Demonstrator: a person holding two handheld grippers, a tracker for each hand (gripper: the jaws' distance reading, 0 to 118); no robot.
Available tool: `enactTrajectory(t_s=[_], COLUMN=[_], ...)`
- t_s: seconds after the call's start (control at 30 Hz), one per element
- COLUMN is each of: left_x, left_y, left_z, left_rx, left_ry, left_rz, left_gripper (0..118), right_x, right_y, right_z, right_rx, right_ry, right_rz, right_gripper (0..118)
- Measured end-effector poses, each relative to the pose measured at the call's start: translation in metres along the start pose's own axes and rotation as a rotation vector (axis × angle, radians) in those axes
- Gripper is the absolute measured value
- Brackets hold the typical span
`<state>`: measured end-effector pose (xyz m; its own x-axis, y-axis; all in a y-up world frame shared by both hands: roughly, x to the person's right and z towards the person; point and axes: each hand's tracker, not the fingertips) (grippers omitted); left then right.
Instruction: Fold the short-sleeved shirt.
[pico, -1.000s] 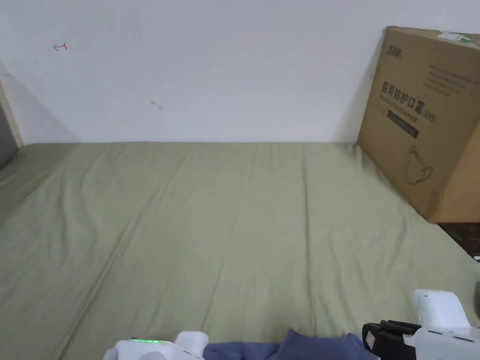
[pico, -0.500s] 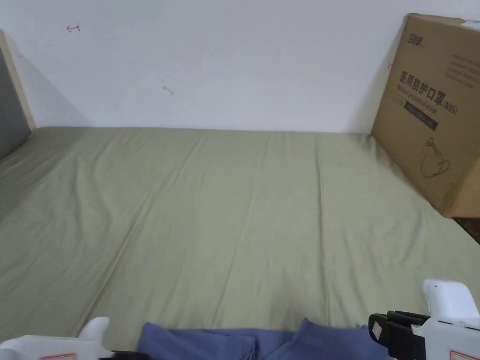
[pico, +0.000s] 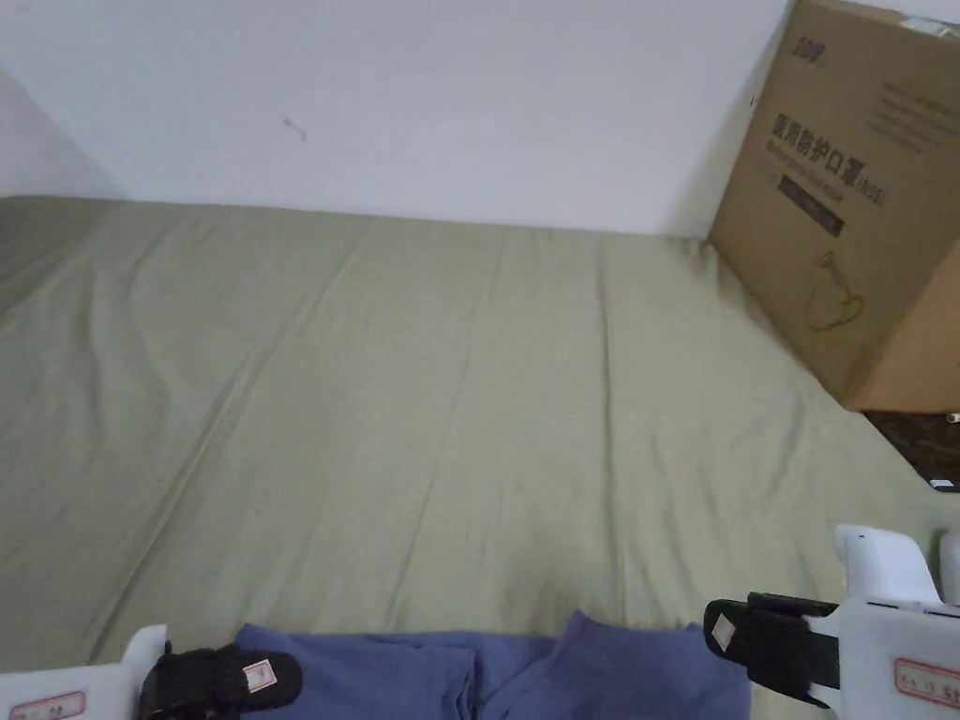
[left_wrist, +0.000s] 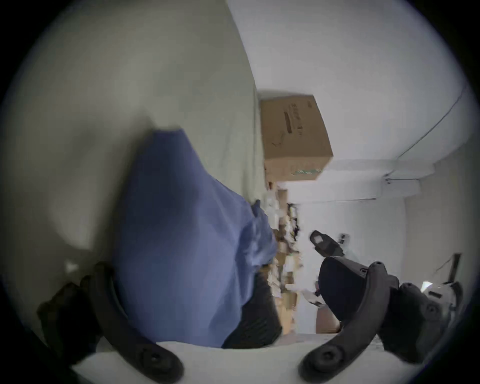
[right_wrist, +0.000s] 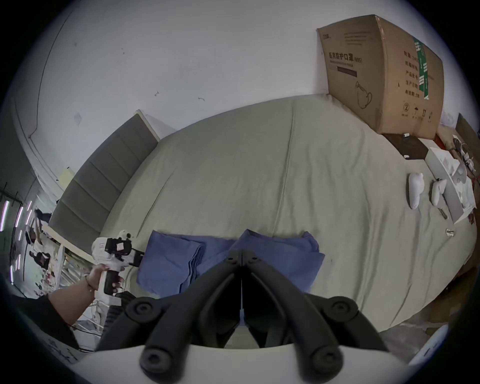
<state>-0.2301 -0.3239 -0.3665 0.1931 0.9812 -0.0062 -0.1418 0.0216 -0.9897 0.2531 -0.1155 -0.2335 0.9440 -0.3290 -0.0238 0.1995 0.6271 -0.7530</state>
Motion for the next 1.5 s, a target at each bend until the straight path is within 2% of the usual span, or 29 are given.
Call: enactTrajectory(t_s=[0.2,0.23,0.27,0.33,0.37,0.43,0.6,0.7,0.87,0.93,1.0,1.1,1.2,1.33,1.4,1.5], left_x=[-0.013,-0.012,-0.011,-0.018,-0.027,-0.021,0.021,0.061,0.109,0.116,0.125,0.146,0.157,0.158,0.149,0.134], left_y=[0.004,0.003,0.003,0.001,-0.001,-0.002,-0.01,-0.021,-0.026,-0.025,-0.026,-0.035,-0.034,-0.036,-0.035,-0.038], left_z=[-0.013,-0.01,-0.005,0.002,0.004,0.004,0.004,0.019,0.057,0.064,0.062,0.033,-0.011,-0.084,-0.117,-0.157], left_rx=[-0.023,-0.017,-0.009,0.019,0.012,0.062,0.053,0.056,0.119,0.139,0.132,0.143,0.076,-0.047,-0.109,-0.195], left_ry=[-0.04,-0.035,-0.015,0.2,0.35,0.143,0.394,0.57,1.131,1.236,1.188,0.981,0.778,0.717,0.711,0.685], left_rz=[-0.004,-0.008,-0.021,-0.058,-0.083,-0.017,-0.201,-0.342,-0.573,-0.595,-0.579,-0.529,-0.448,-0.471,-0.465,-0.412], left_gripper=[118,109,89,15,15,15,15,15,15,15,15,15,15,16,27,67], right_x=[0.008,0.008,0.007,0.006,0.006,0.004,-0.002,-0.004,-0.006,-0.006,-0.007,-0.007,-0.006,0.0,0.005,0.011], right_y=[-0.003,-0.003,-0.002,-0.002,-0.002,-0.001,0.003,0.006,0.005,0.004,0.002,0.0,-0.001,-0.002,-0.004,-0.008], right_z=[-0.001,-0.002,-0.003,-0.005,-0.006,-0.008,-0.006,-0.004,-0.006,-0.006,-0.006,-0.004,0.002,0.01,0.013,0.016], right_rx=[-0.009,-0.009,-0.011,-0.015,-0.018,-0.021,-0.015,-0.005,-0.01,-0.012,-0.011,-0.008,-0.003,0.011,0.013,0.009], right_ry=[0.035,0.035,0.03,0.02,0.02,0.022,0.039,0.056,0.076,0.087,0.103,0.115,0.115,0.111,0.109,0.09], right_rz=[-0.058,-0.059,-0.056,-0.048,-0.046,-0.046,-0.035,-0.026,-0.015,-0.016,-0.018,-0.01,0.002,-0.007,-0.023,-0.042], right_gripper=[0,0,0,0,0,0,0,0,0,0,0,0,0,0,0,0])
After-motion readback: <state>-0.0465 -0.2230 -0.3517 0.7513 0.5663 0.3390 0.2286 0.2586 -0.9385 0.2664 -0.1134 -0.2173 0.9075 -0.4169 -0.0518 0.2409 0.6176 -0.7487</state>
